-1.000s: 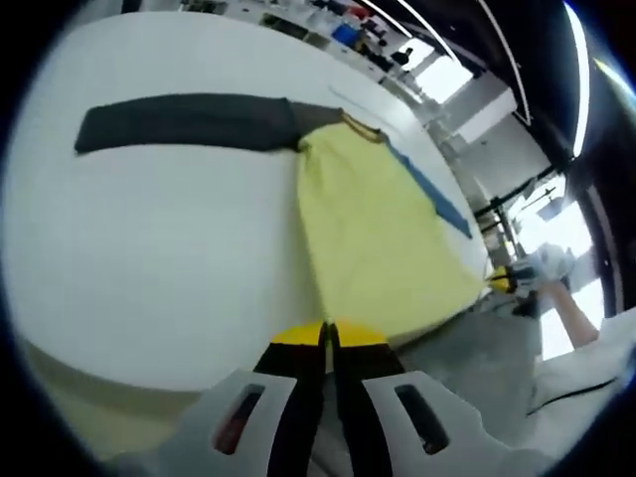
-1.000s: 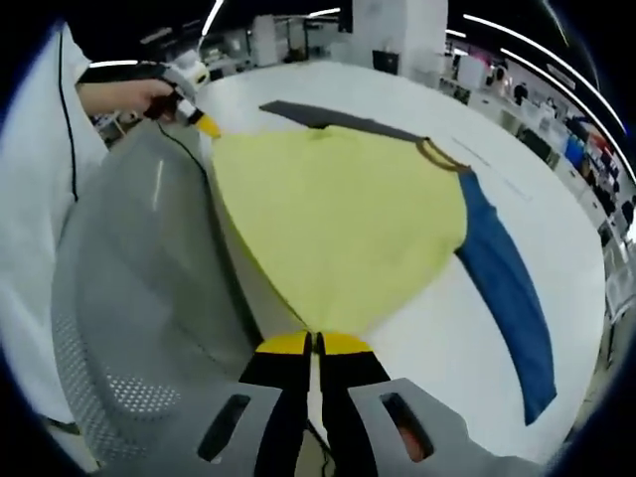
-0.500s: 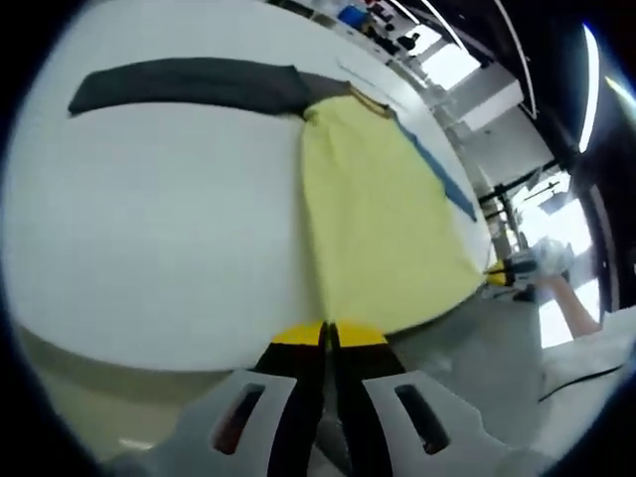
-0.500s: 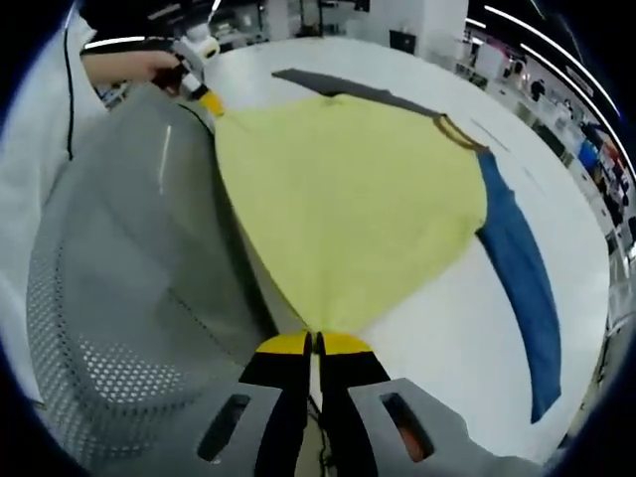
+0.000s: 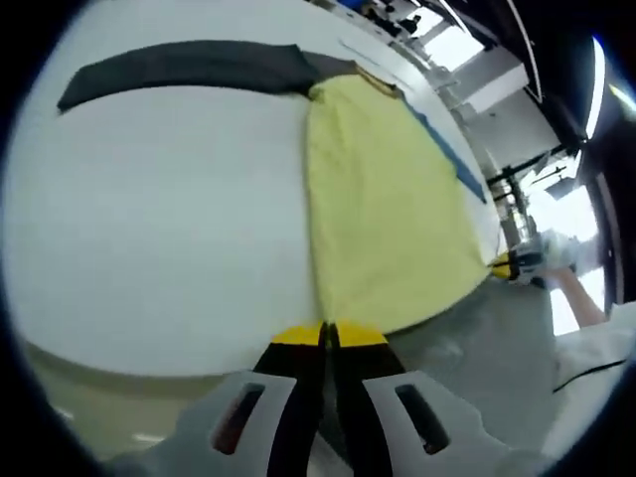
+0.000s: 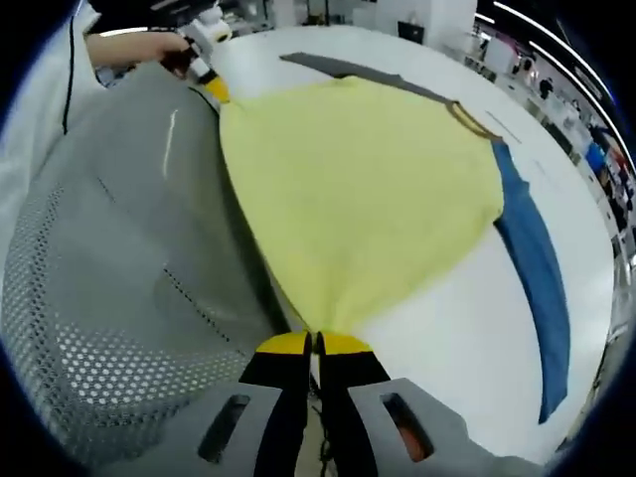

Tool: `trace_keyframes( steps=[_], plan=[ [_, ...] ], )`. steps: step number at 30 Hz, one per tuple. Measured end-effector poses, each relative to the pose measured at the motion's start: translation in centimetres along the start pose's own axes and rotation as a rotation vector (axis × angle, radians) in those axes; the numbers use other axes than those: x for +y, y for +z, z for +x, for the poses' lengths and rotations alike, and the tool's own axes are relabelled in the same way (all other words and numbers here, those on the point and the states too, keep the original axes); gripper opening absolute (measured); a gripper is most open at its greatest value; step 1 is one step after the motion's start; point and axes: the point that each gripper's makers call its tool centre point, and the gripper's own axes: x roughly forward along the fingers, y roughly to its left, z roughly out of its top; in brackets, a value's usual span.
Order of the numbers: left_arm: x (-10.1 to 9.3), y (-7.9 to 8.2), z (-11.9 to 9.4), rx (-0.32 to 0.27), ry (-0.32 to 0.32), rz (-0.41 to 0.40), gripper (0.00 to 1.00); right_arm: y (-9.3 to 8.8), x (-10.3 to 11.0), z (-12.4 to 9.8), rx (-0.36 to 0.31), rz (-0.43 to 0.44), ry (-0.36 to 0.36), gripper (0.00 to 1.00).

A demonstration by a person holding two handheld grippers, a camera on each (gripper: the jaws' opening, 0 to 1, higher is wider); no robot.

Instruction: Fold the garment on the visible template until the final outline fits inside the template.

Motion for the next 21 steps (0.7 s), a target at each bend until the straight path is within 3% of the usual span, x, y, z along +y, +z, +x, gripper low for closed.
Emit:
trace_keyframes(
  steps=[12,21],
  plan=[
    [0.38,-0.23,0.35,0.020,0.009,0.005,0.00,-0.46,0.81,0.89,0.062,-0.106,0.009,0.03],
    [0.46,-0.43,0.49,0.044,0.017,0.021,0.00,-0.58,0.85,1.03,0.064,-0.100,0.009,0.03]
  ],
)
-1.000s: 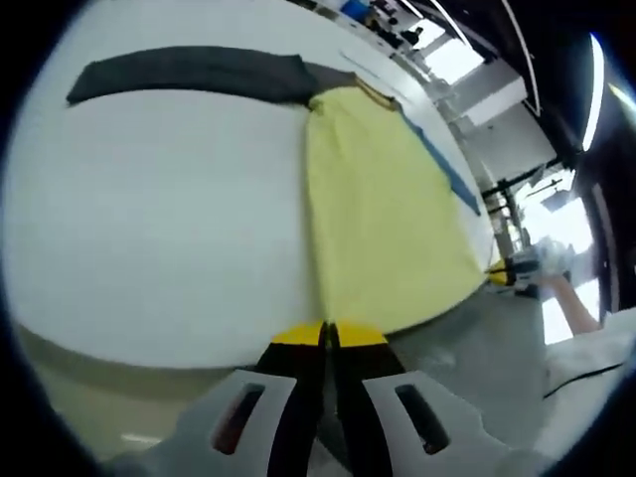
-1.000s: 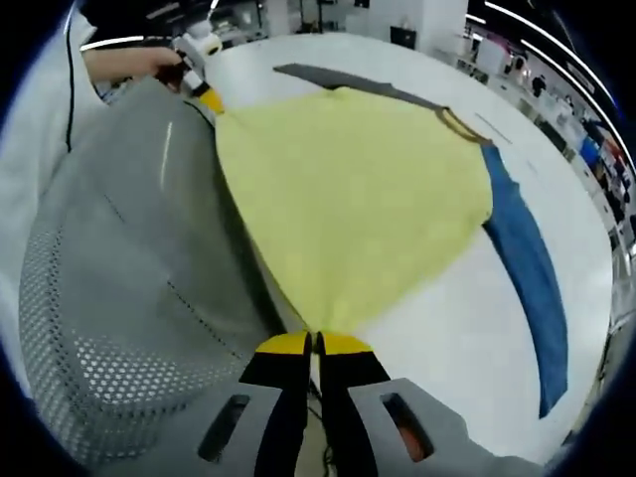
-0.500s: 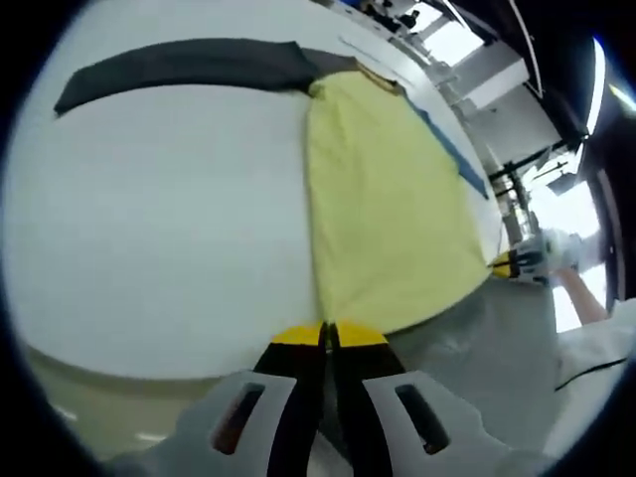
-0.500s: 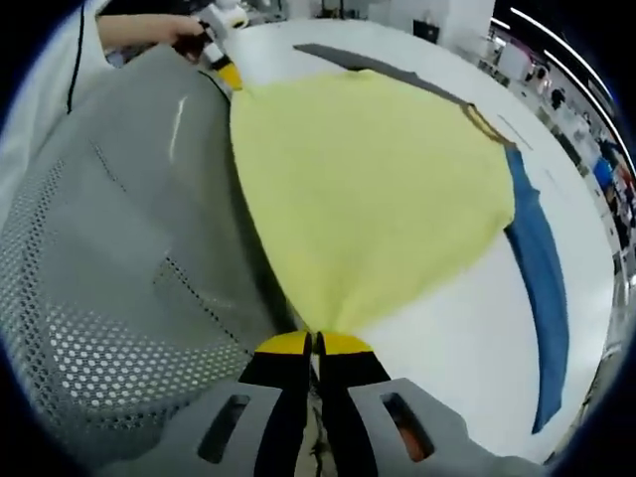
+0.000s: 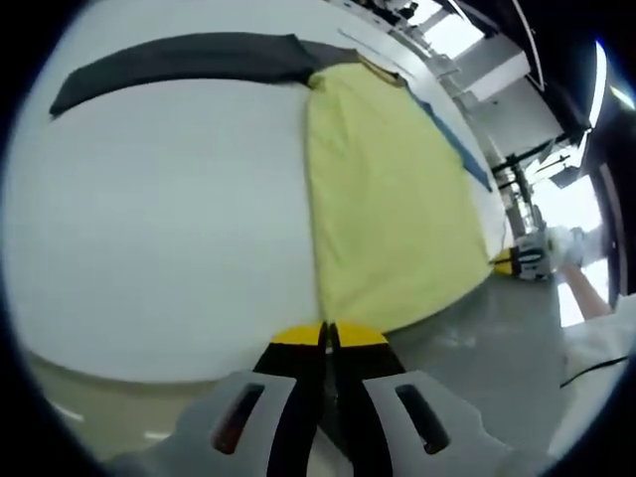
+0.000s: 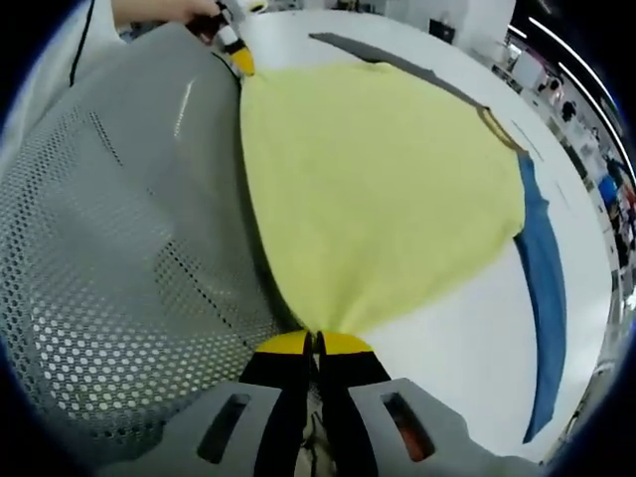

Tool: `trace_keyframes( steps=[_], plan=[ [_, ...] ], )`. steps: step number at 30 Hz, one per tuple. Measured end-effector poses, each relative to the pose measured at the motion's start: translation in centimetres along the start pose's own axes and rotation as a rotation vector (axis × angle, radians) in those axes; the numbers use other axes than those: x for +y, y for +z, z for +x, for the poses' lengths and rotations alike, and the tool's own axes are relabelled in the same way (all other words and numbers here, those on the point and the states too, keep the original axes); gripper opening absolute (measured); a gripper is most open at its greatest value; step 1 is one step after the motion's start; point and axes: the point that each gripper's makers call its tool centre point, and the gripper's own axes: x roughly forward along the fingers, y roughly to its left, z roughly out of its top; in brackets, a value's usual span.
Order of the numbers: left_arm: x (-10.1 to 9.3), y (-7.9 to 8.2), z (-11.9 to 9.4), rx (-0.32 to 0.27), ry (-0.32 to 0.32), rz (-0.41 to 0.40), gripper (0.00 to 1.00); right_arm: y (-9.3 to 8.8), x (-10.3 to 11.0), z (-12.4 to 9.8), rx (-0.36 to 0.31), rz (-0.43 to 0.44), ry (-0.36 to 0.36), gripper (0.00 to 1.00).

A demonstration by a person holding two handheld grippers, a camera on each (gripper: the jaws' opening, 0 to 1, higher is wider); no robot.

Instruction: Fold the garment on the visible template until the final outline fits inside the template.

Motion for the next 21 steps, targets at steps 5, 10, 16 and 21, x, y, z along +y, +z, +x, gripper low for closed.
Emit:
trace_keyframes(
  steps=[5,10,16,21],
  plan=[
    [0.08,0.02,0.01,0.011,0.006,0.016,0.00,0.06,0.09,0.03,-0.001,-0.003,-0.005,0.03],
    [-0.03,-0.05,0.04,0.018,0.005,0.047,0.00,0.04,0.07,0.10,-0.006,0.017,-0.002,0.04],
    [-0.16,-0.22,0.08,0.024,0.000,0.062,0.00,0.17,0.02,0.05,-0.036,0.079,-0.008,0.05],
    [-0.34,-0.20,-0.27,0.029,-0.005,0.077,0.01,0.46,-0.06,-0.58,-0.087,0.152,-0.006,0.07]
  ],
)
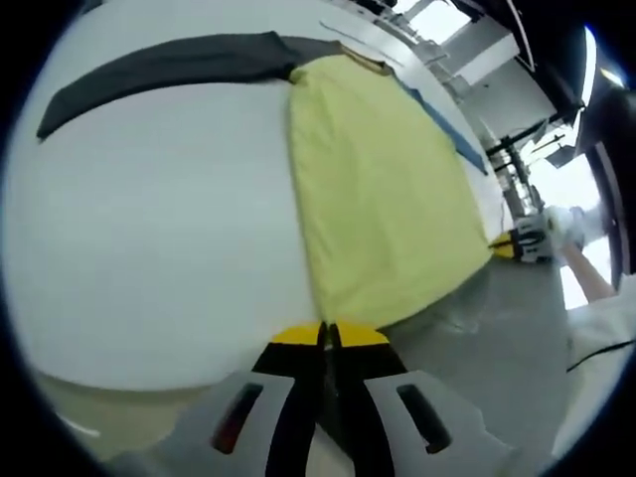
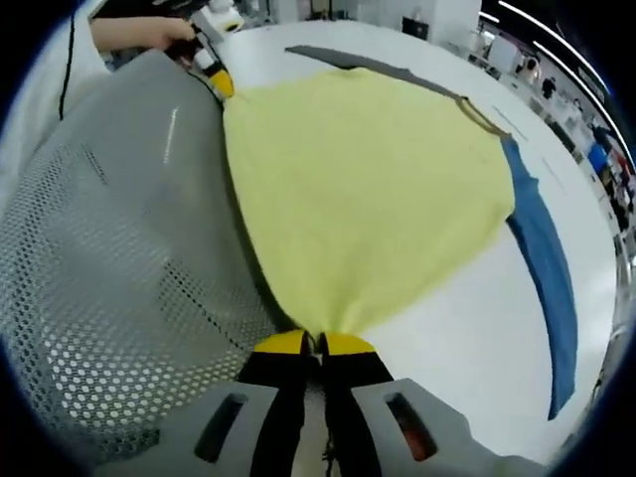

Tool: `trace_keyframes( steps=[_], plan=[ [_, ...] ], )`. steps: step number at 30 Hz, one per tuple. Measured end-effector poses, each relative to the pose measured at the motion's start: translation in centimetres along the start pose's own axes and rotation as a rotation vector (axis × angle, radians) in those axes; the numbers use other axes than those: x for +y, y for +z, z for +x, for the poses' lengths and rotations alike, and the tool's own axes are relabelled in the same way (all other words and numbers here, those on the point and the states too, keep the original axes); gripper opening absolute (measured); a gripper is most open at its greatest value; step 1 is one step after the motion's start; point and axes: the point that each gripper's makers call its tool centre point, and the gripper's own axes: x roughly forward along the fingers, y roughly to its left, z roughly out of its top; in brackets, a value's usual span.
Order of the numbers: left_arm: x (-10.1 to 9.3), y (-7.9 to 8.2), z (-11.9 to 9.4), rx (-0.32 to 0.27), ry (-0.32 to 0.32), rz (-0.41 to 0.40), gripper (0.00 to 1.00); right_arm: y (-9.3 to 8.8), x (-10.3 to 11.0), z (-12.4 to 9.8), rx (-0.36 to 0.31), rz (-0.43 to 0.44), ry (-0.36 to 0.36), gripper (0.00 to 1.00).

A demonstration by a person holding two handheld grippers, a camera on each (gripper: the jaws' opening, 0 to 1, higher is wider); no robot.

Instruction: Fold the garment on the visible template until the final outline fits inside the template.

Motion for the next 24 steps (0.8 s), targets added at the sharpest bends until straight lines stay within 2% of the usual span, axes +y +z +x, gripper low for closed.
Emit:
trace_keyframes(
  steps=[3,15,20,24],
  plan=[
    [-0.1,0.2,-0.4,-0.002,0.001,0.002,0.05,-0.1,-0.1,-0.5,-0.009,0.037,0.001,0.08],
    [0.0,1.6,-1.6,-0.046,0.003,-0.004,0.09,0.3,-0.8,-2.6,-0.077,0.143,-0.031,0.12],
    [0.2,2.4,-2.4,-0.078,0.013,-0.007,0.13,1.7,-1.7,-3.7,-0.168,0.226,-0.062,0.16],
    [0.4,2.7,-2.9,-0.087,0.029,-0.001,0.18,2.6,-2.2,-4.4,-0.204,0.247,-0.075,0.19]
  ],
)
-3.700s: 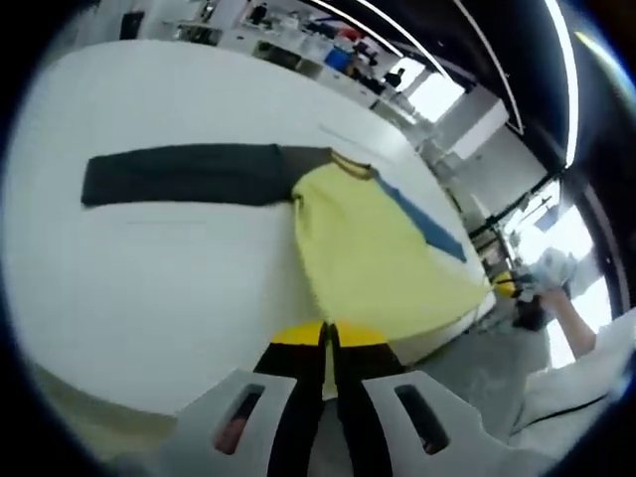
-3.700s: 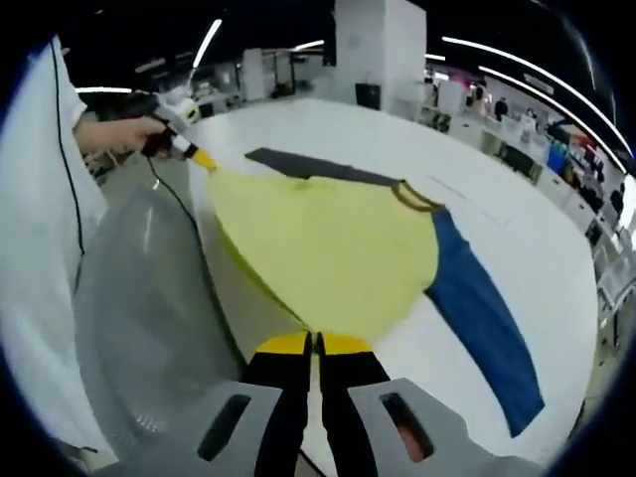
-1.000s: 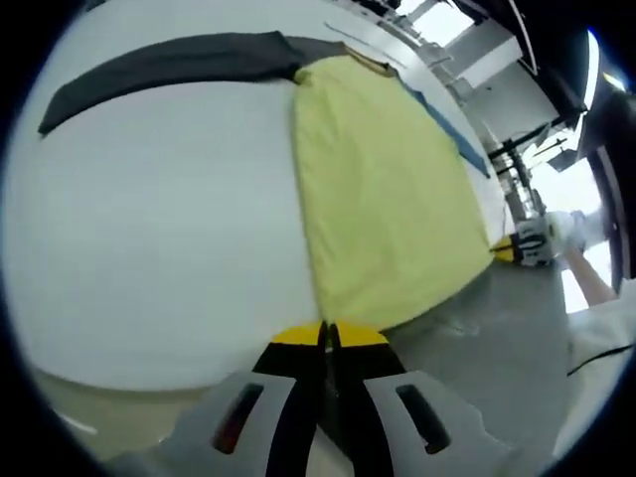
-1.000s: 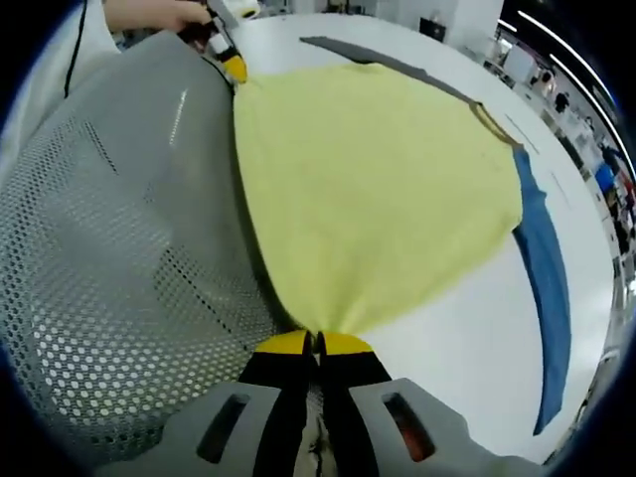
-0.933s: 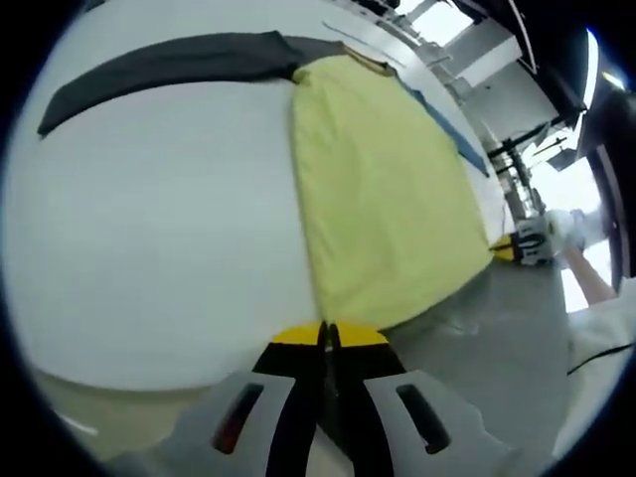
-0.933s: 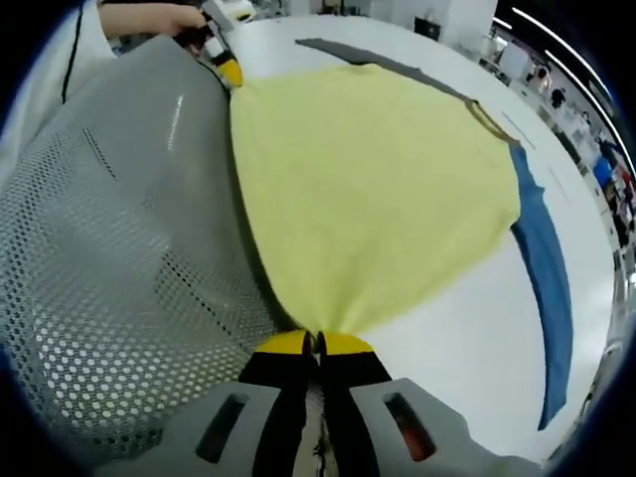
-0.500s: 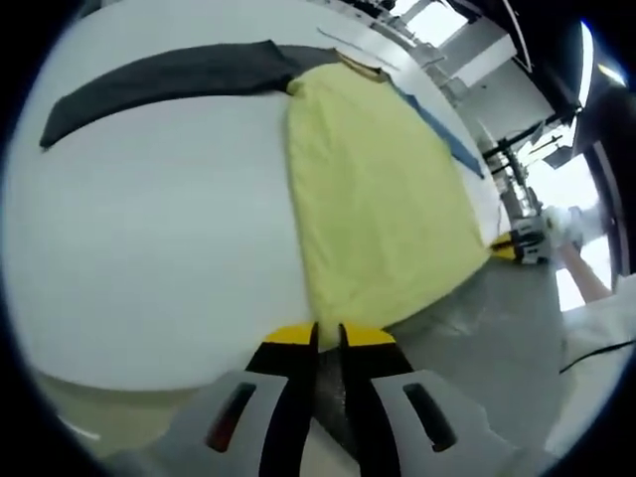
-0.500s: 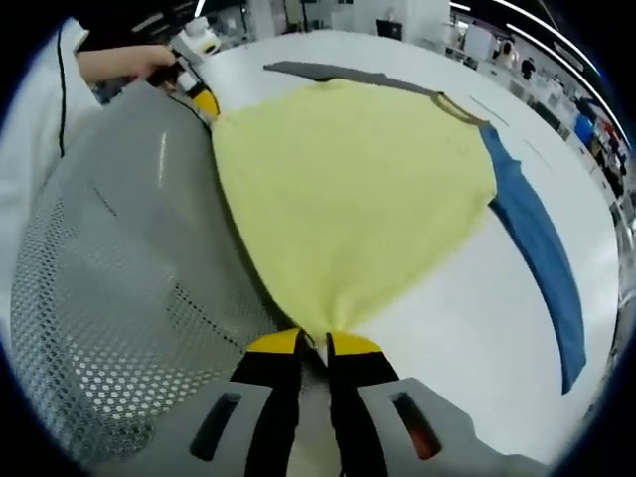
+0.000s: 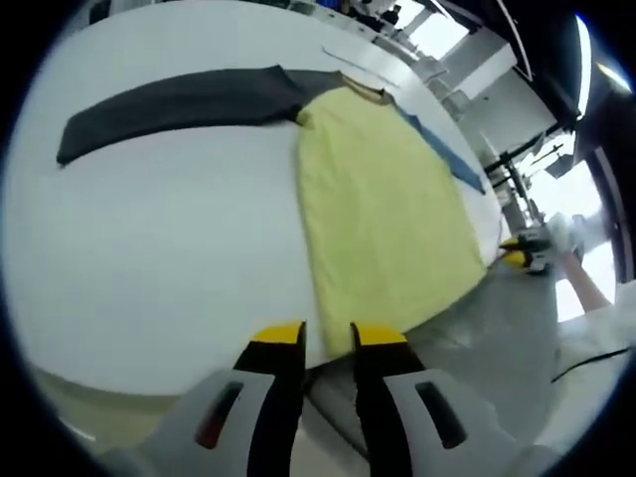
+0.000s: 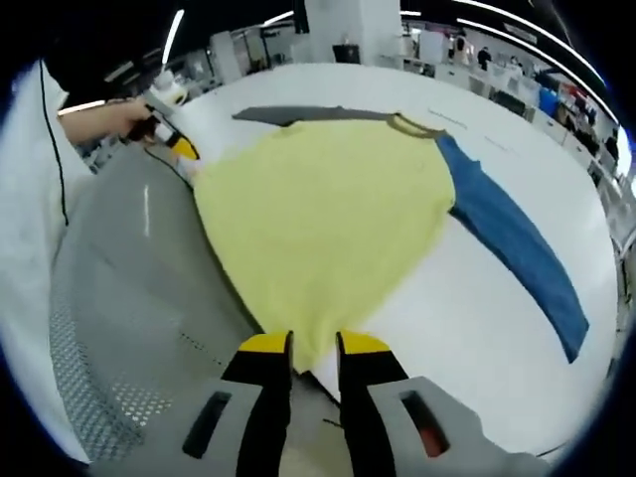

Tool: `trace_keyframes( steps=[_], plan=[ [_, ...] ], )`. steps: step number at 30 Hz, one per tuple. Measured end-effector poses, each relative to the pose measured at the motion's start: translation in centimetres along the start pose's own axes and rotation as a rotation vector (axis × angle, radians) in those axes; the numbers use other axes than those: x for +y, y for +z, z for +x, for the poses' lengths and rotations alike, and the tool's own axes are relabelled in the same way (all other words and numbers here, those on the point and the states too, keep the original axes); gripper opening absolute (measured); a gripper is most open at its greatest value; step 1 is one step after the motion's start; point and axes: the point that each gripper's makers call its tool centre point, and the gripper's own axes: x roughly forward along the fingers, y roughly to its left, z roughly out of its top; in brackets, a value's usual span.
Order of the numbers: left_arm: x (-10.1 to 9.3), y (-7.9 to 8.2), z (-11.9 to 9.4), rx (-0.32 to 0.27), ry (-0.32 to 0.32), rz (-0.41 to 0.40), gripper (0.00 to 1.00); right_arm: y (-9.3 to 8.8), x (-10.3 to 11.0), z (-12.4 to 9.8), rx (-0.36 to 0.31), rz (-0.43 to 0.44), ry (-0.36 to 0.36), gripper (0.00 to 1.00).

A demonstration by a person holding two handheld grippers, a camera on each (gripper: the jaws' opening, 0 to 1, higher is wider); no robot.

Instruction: Fold the garment on the visible template until the final outline fits inside the template.

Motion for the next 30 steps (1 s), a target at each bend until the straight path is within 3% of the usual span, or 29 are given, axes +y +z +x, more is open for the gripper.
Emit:
trace_keyframes(
  steps=[4,9,19,23,30],
  plan=[
    [0.1,0.7,-0.6,-0.025,0.010,0.003,0.24,1.1,-0.5,-0.5,-0.030,0.021,-0.018,0.24],
    [0.4,1.6,-1.1,-0.044,0.034,0.015,0.38,2.3,-1.2,-1.1,-0.066,0.051,-0.046,0.31],
    [0.2,3.1,-2.4,-0.097,0.040,0.020,0.47,5.1,-3.3,-3.5,-0.194,0.165,-0.115,0.51],
    [-0.1,3.9,-2.9,-0.127,0.041,0.023,0.51,6.3,-4.0,-4.5,-0.233,0.176,-0.146,0.62],
    [-1.5,5.9,-4.0,-0.192,0.026,0.073,0.59,8.4,-4.6,-6.1,-0.281,0.179,-0.162,0.71]
  ],
)
